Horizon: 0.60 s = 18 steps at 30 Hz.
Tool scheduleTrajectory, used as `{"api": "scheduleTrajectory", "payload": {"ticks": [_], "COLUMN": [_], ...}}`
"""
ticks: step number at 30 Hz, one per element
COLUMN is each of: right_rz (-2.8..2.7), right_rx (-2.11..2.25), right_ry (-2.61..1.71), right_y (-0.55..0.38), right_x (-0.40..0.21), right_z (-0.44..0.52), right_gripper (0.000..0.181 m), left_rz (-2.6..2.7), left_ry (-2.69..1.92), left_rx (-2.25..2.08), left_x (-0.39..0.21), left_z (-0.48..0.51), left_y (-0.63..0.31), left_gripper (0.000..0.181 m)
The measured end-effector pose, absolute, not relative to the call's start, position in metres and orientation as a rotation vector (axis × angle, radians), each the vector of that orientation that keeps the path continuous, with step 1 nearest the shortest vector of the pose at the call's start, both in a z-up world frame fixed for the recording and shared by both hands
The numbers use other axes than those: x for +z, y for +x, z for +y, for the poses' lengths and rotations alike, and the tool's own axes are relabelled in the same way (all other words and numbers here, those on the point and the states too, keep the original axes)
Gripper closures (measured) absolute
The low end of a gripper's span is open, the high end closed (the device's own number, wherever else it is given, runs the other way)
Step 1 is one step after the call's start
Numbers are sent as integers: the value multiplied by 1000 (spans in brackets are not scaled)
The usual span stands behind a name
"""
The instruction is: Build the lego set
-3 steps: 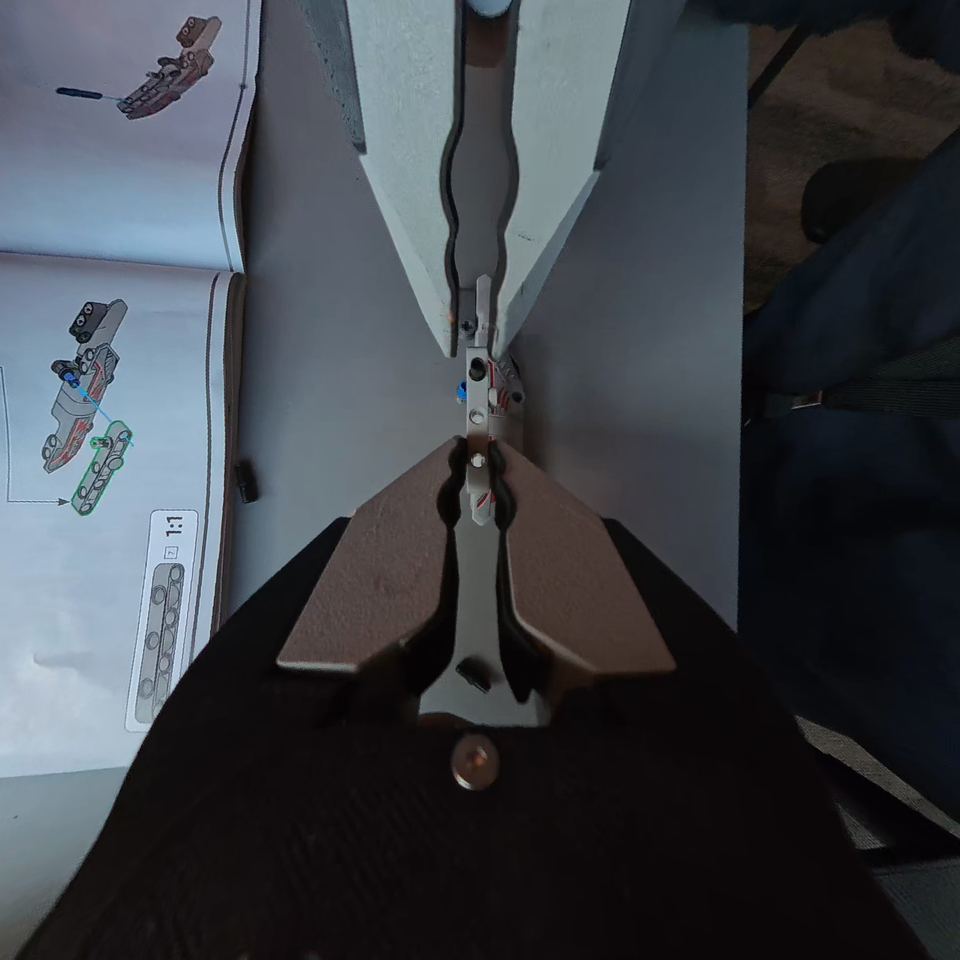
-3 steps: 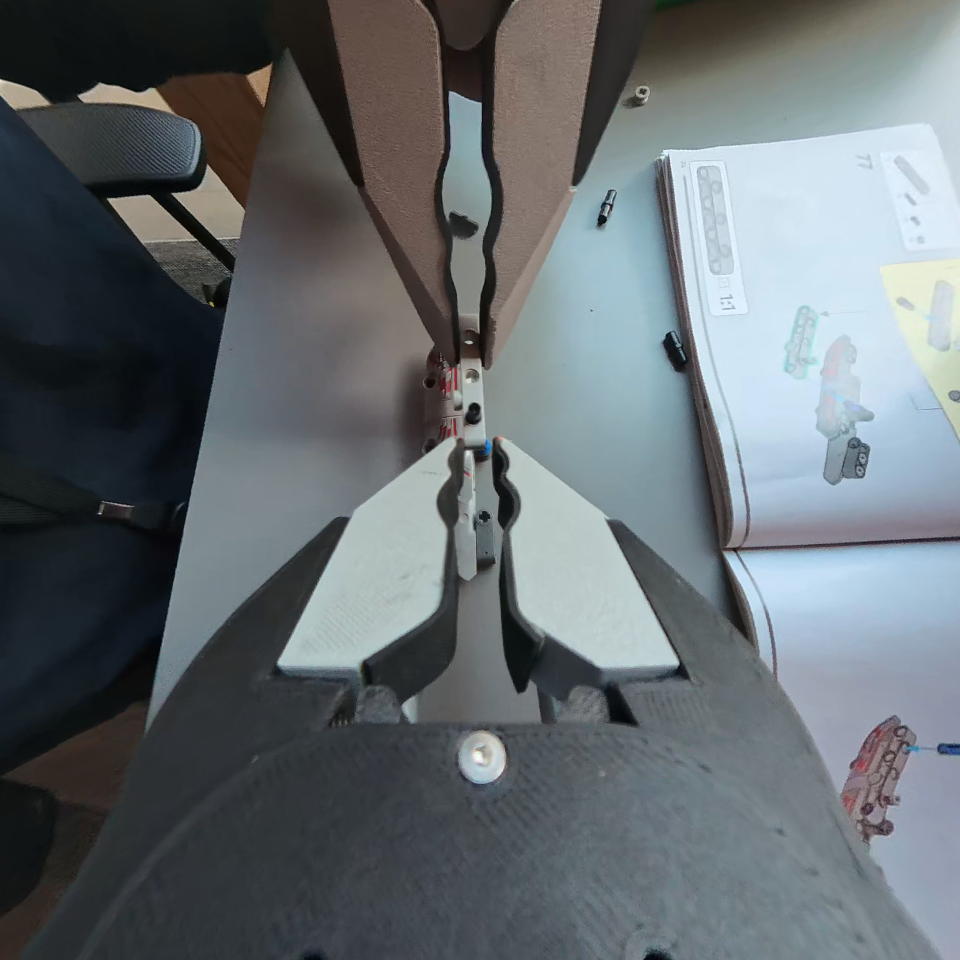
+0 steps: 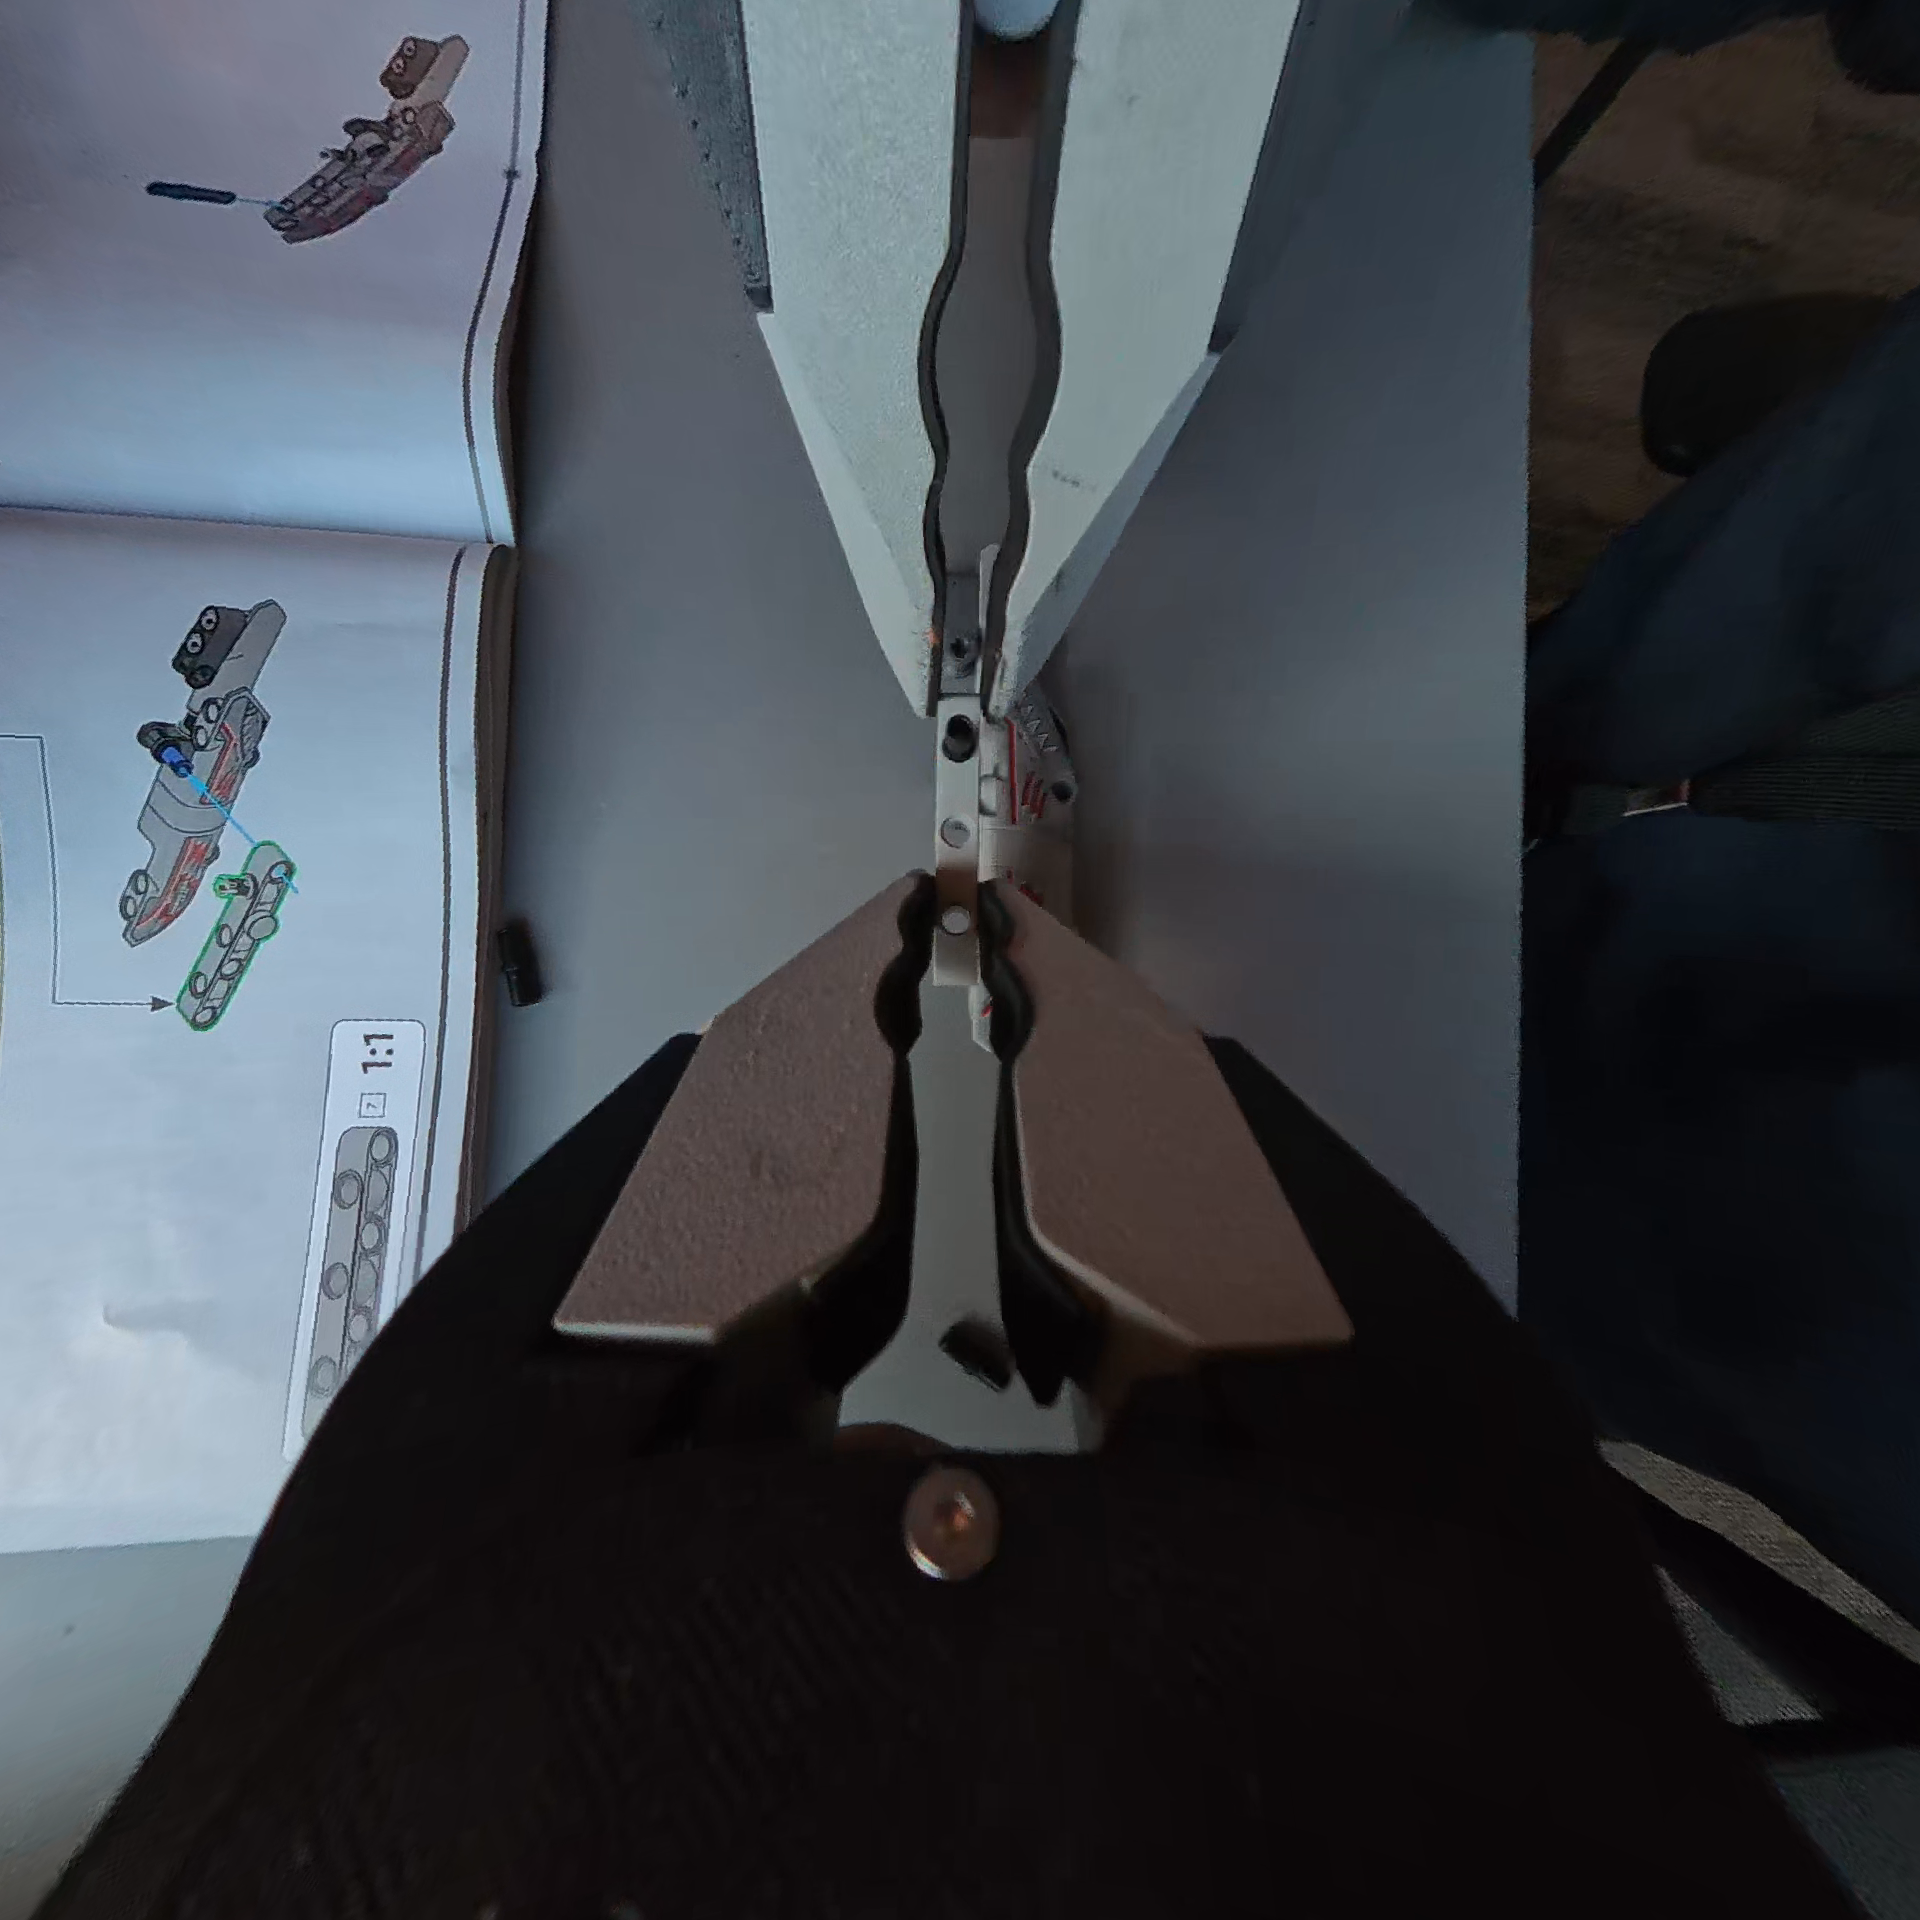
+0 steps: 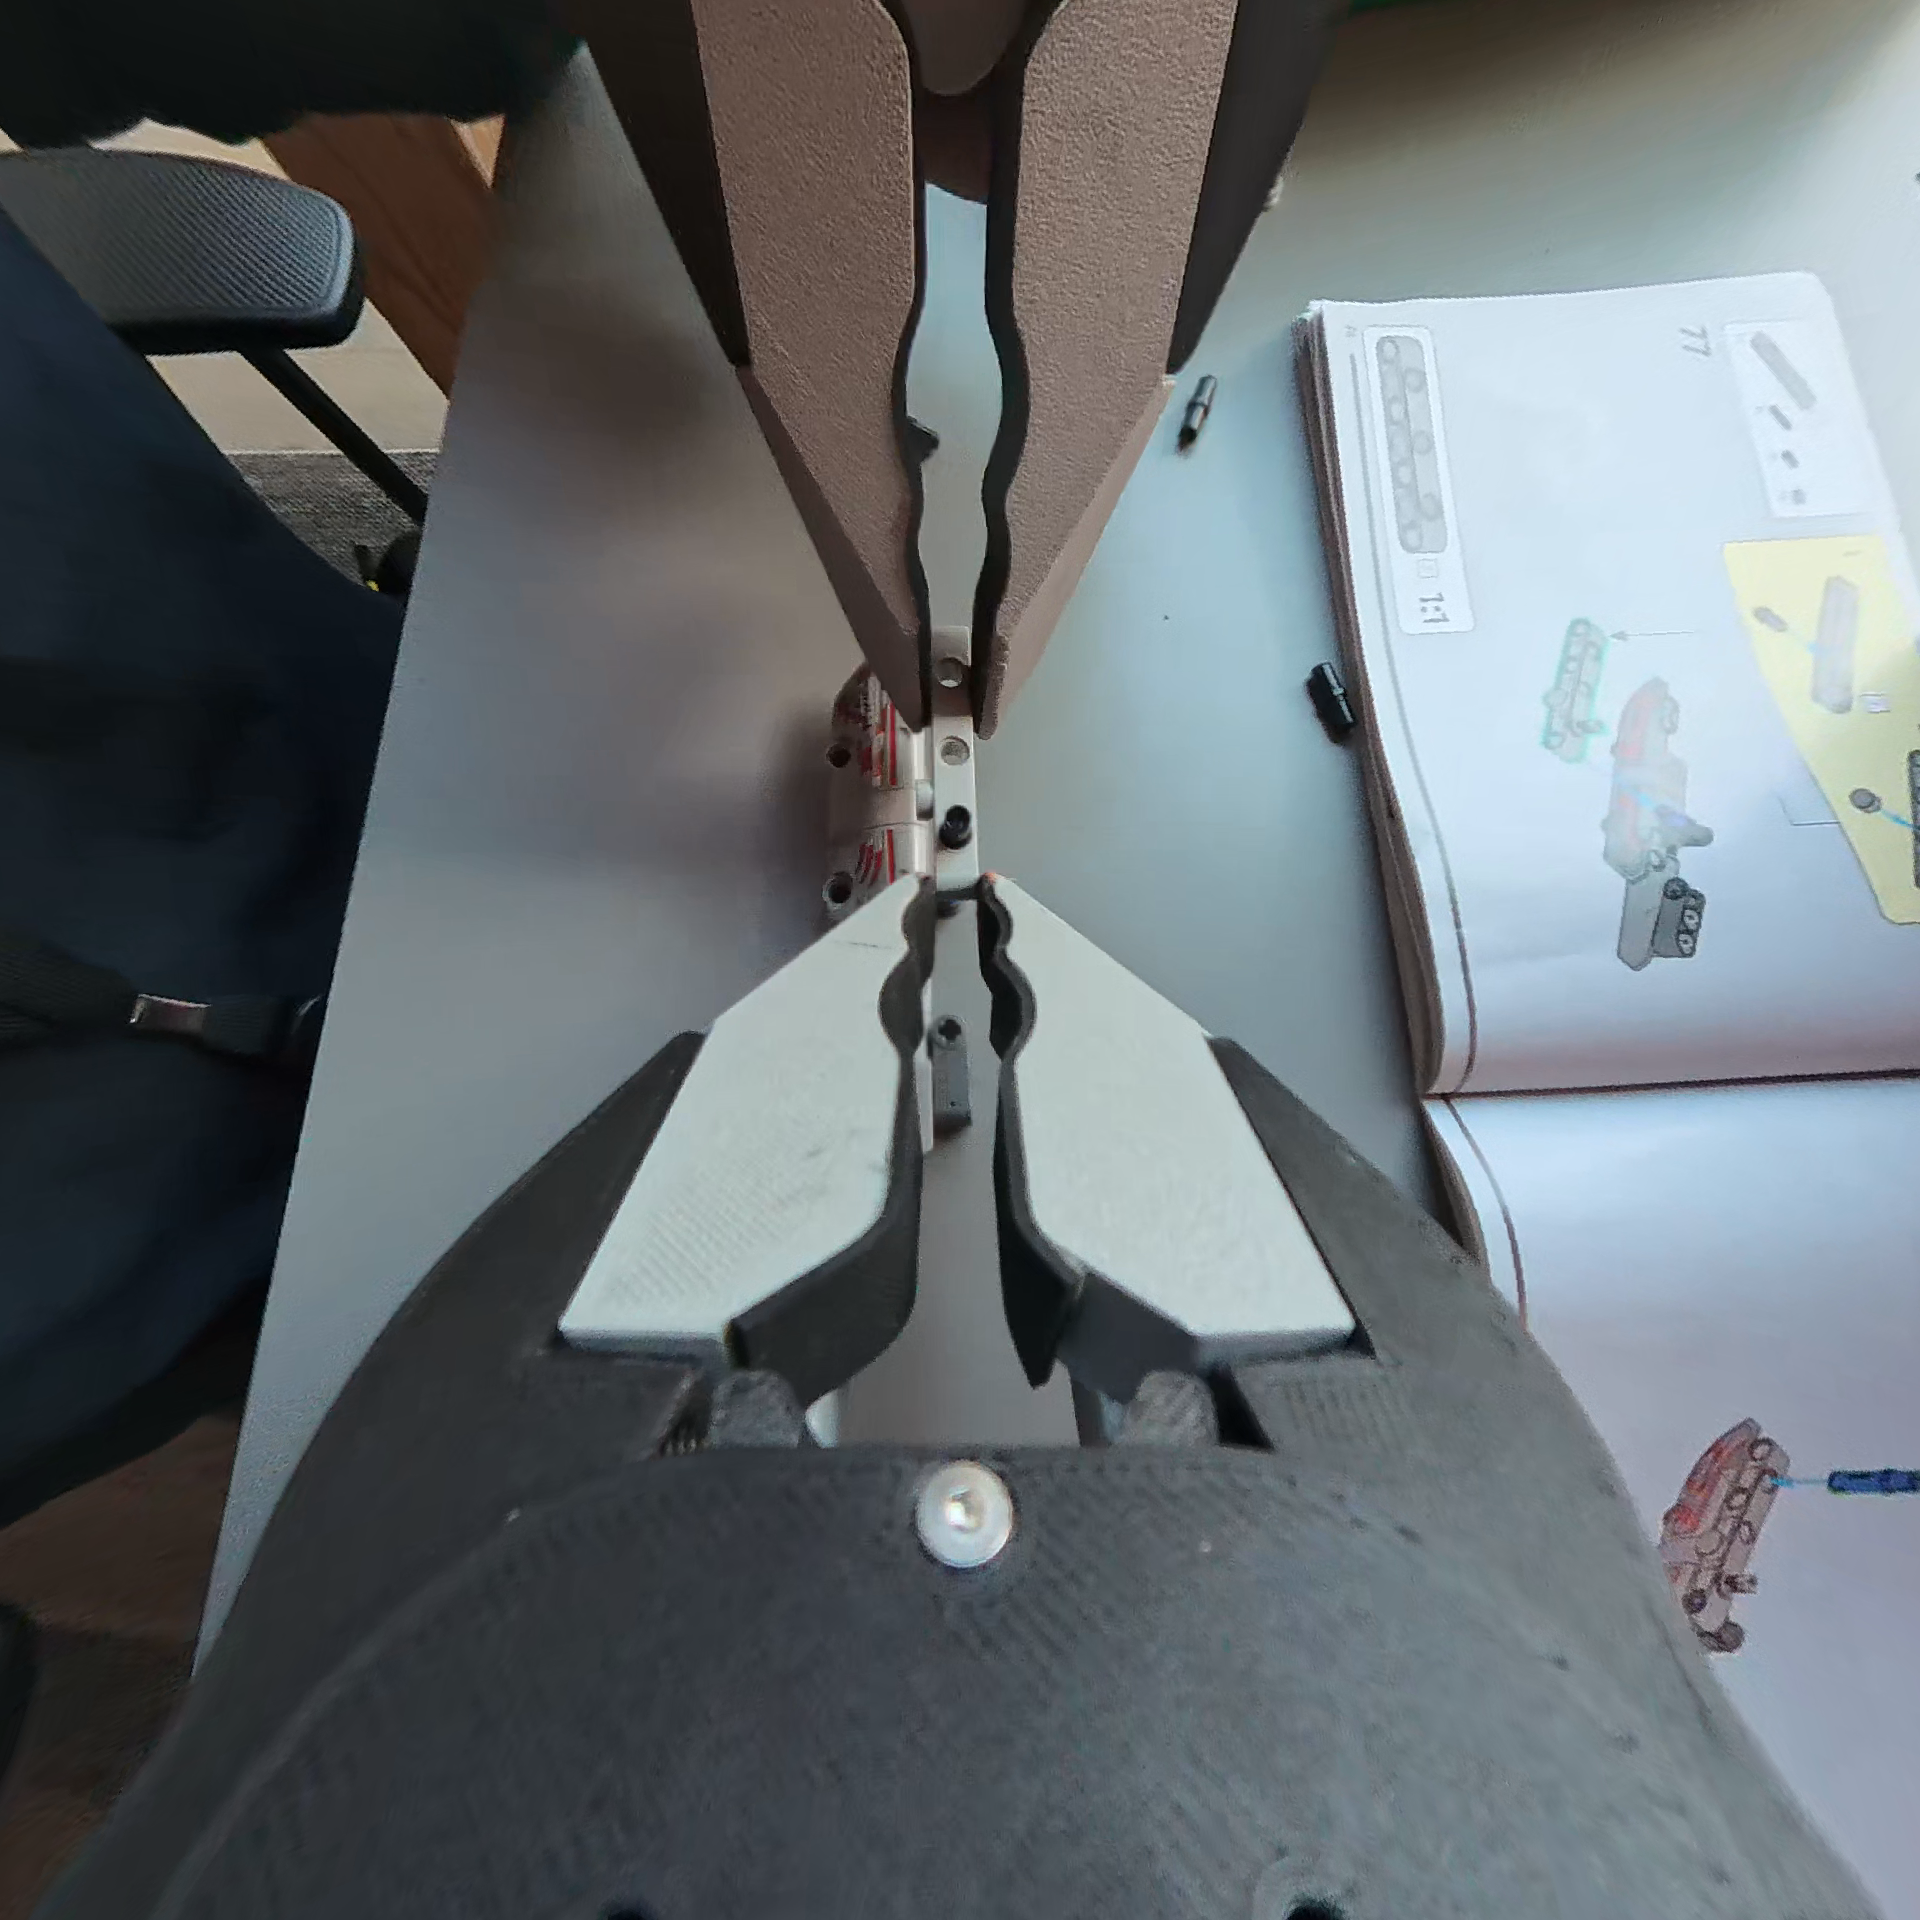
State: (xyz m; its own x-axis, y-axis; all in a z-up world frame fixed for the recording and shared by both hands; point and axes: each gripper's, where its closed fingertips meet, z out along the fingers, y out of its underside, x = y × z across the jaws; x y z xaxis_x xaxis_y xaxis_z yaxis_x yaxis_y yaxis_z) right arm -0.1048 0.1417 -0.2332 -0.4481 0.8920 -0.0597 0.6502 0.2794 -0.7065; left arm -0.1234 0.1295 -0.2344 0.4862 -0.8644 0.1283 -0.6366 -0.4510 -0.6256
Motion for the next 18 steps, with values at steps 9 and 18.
{"api": "scheduleTrajectory", "payload": {"ticks": [9,18], "right_rz": [-2191,-2154], "right_rx": [1126,1145], "right_ry": [-1490,-1443], "right_y": [-105,-105], "right_x": [-234,-230], "right_z": [138,137], "right_gripper": [175,177], "left_rz": [1238,1232], "left_ry": [-2223,-2193], "left_rx": [-621,-687], "left_x": [-235,-235], "left_z": [126,125], "left_y": [-126,-122], "left_gripper": [176,176]}}
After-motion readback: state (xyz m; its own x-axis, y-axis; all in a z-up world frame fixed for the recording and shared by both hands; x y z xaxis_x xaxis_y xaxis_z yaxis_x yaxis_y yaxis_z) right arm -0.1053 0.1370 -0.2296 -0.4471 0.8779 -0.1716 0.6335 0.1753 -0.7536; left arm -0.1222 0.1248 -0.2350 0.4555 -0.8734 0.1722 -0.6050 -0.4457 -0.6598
